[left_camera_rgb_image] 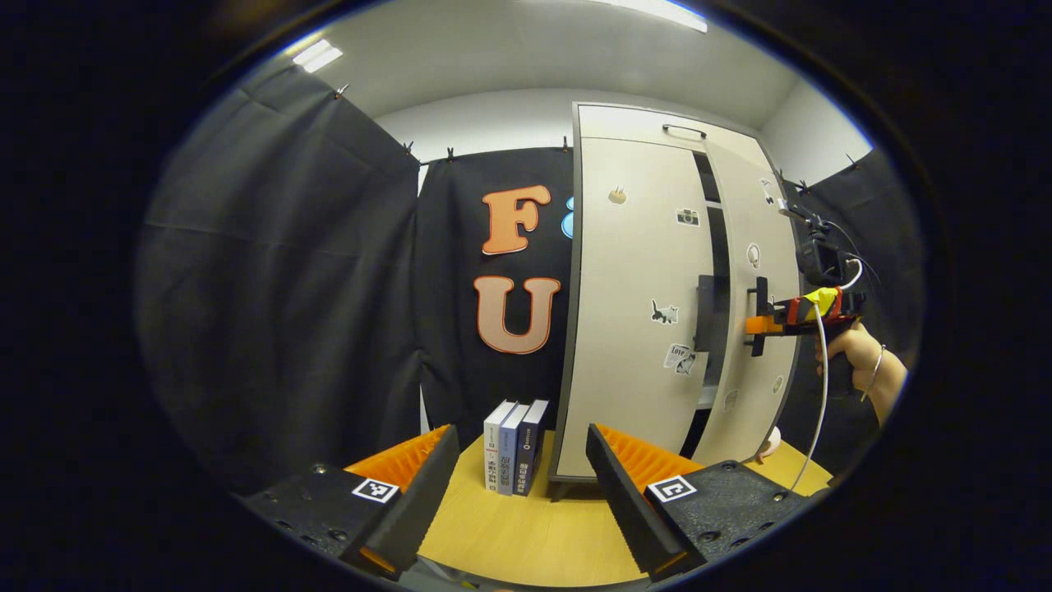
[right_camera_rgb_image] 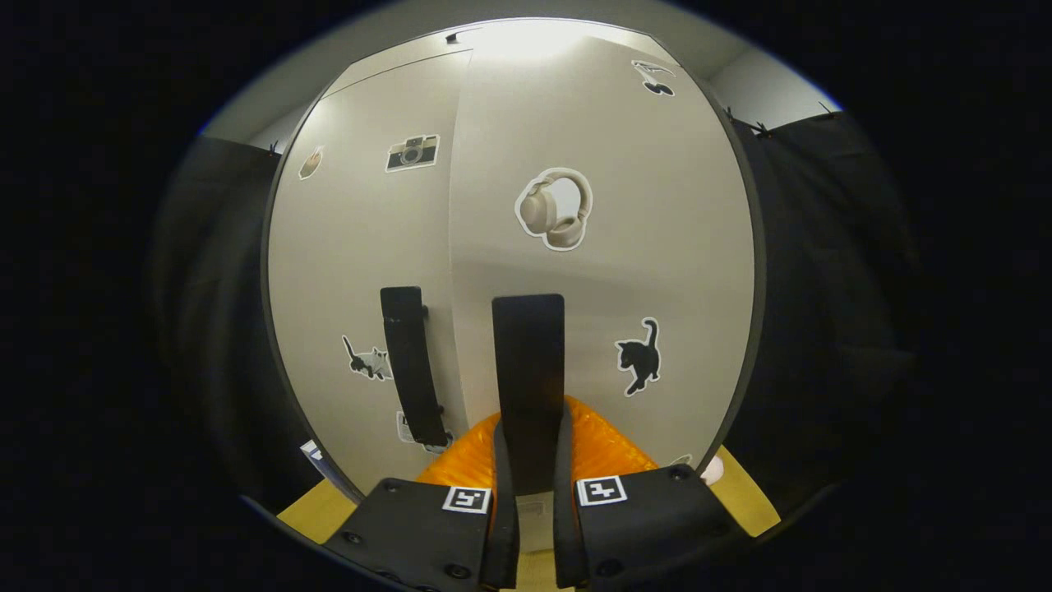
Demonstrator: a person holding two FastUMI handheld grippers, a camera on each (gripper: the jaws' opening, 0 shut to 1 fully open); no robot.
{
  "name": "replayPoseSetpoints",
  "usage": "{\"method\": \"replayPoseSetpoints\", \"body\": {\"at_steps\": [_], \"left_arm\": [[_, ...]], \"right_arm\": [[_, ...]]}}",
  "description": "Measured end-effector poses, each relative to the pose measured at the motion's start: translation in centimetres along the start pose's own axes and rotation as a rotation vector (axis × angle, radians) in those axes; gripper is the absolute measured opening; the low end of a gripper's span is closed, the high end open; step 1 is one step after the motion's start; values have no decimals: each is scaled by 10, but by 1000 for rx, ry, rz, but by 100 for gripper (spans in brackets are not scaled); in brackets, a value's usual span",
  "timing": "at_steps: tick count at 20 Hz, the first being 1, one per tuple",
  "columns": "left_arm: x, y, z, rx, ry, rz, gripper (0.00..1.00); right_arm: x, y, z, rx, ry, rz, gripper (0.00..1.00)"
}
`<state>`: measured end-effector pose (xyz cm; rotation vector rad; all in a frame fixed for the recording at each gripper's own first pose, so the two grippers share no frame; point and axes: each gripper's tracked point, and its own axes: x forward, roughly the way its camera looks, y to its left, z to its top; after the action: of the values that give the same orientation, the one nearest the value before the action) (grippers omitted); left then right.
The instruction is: Open the right door of the double-door shoe cabinet with the right hand, and open the left door with the left hand.
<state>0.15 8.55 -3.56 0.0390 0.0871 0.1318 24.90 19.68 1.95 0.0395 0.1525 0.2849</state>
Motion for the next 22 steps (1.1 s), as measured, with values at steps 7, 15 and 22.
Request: {"method": "replayPoseSetpoints", "body": {"at_steps": [7,15,22], "left_arm": [[-4,2,3,-20,-5,30,95],[-11,1,10,-29,-22,80,95],[-17,-18,14,-13,-23,93,95]], "right_arm": [[-21,-14,0,12,-26,-9,25],[-37,-26,-1,83,-2,36,10],[-52,-51,1,55,-19,-9,9]]}}
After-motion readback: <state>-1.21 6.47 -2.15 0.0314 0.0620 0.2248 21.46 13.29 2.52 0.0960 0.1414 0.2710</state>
